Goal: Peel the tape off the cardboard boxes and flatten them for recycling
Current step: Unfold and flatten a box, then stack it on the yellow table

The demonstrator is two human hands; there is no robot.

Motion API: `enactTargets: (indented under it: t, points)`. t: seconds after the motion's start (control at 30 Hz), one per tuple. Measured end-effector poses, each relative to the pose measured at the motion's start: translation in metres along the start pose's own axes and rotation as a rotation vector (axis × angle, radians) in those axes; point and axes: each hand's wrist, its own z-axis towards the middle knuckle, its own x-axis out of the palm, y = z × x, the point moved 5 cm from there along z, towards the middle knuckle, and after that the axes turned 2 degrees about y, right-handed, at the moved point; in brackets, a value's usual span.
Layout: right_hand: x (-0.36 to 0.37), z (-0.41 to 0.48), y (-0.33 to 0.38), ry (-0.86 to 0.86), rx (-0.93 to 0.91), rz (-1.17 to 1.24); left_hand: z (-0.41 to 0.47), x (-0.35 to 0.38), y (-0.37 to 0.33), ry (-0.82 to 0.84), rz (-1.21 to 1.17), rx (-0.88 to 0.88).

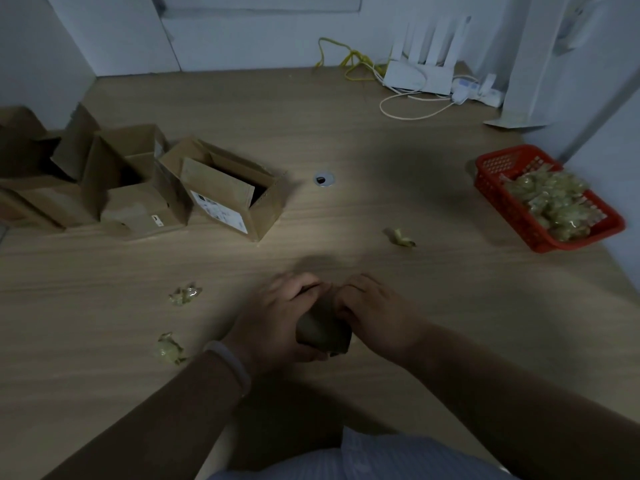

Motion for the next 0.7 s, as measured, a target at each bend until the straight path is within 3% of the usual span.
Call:
enactTargets:
  t: [0.23, 0.43, 0.63, 0.7]
  points:
    - [-0.005, -0.003, -0.006, -0.076, 0.036, 0.085, 0.005, -0.004, 0.001, 0.023, 0.000, 0.001]
    - [-0.004, 0.010, -0.011, -0.003, 0.148, 0.114, 0.003, -0.003, 0.001, 0.017, 0.020, -0.010]
    - [0.004, 0.024, -0.009, 0.125, 0.115, -0.101, 0.003, -0.001, 0.001, 0.033, 0.021, -0.016]
    - [0.004, 0.018, -0.007, 0.097, 0.057, -0.117, 0.002, -0.001, 0.002, 0.028, 0.004, -0.024]
